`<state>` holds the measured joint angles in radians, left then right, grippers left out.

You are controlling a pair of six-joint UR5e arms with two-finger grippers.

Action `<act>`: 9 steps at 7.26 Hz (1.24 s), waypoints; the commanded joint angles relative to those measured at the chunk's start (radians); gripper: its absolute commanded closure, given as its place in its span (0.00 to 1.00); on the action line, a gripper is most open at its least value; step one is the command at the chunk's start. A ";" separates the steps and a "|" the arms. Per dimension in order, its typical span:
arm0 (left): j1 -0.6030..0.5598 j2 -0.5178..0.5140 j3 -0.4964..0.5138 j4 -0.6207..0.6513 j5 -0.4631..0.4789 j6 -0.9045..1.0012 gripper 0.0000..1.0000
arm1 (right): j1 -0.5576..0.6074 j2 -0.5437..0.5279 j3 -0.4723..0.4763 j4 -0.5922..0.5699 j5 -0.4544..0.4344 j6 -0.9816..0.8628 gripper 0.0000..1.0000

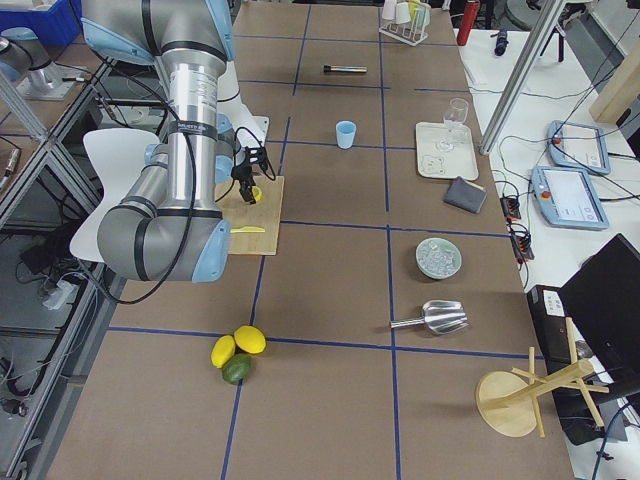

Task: Squeeze lemon into cup
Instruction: 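Close the right gripper on the lemon slice and lift it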

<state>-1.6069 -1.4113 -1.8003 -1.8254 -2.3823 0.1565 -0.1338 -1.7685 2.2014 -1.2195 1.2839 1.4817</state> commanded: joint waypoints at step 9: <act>-0.004 0.006 -0.013 0.002 0.000 -0.002 0.00 | 0.017 -0.005 0.072 -0.012 0.005 -0.001 0.82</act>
<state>-1.6106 -1.4052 -1.8132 -1.8243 -2.3822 0.1551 -0.1233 -1.7705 2.2455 -1.2272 1.2880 1.4808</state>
